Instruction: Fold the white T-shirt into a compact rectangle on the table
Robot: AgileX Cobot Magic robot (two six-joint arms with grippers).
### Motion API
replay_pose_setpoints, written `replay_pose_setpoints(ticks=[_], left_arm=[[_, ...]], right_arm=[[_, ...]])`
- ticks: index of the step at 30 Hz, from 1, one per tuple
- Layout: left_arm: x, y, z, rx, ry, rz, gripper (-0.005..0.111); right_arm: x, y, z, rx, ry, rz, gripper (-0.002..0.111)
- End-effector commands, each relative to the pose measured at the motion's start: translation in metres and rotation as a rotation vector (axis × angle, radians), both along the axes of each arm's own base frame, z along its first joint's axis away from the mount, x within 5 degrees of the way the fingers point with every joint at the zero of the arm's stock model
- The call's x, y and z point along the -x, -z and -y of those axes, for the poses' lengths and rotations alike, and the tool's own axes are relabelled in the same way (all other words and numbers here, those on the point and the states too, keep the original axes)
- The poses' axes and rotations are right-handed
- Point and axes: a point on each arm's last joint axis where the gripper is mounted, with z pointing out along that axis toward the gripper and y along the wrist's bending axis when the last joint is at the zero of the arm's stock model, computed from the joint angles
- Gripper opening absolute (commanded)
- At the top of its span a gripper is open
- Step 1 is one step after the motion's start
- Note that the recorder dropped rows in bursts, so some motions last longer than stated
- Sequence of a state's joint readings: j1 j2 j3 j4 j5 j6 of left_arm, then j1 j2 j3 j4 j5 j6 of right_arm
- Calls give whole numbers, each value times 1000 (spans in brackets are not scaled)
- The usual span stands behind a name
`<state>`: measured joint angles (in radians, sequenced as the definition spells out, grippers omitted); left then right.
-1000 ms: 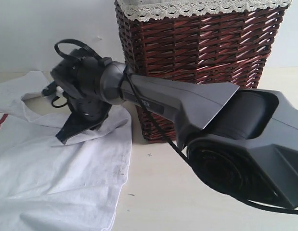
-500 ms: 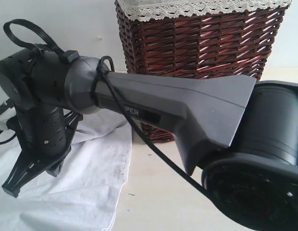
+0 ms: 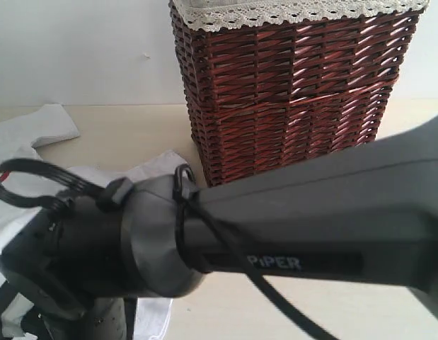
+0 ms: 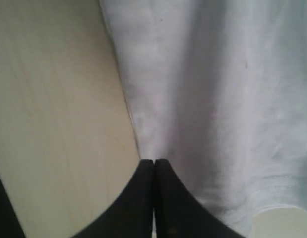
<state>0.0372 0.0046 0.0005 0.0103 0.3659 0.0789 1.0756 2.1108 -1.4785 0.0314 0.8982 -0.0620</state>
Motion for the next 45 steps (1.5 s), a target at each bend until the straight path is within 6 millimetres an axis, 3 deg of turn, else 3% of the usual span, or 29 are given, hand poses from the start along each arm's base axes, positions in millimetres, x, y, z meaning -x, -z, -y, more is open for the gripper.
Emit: replay_pose_setpoints(ticks=[1,5,12,17,20,25,32,37,45], left_arm=[[0,-1,0,4,4,14,0],[0,-1,0,4,4,14,0],[0,-1,0,4,4,14,0],[0,-1,0,4,4,14,0],[0,-1,0,4,4,14,0],[0,-1,0,4,4,14,0],[0,-1,0,4,4,14,0],[0,-1,0,4,4,14,0],[0,-1,0,4,4,14,0]], right_arm=[[0,14,4,-7,39,9,0],[8,27,2,30,44,-45,0],[49,20,-9,52,-80,-135,0],[50,9,-9,26,-89,-119,0],[43,-11,-11,-39,-107,-18,0],[0,-31,1,-85,67,175,0],[-89,-8,24,-153,315,209,0],[-139,5,32,-123,395,235,0],[-199,-19,26,-279,514,434,0]])
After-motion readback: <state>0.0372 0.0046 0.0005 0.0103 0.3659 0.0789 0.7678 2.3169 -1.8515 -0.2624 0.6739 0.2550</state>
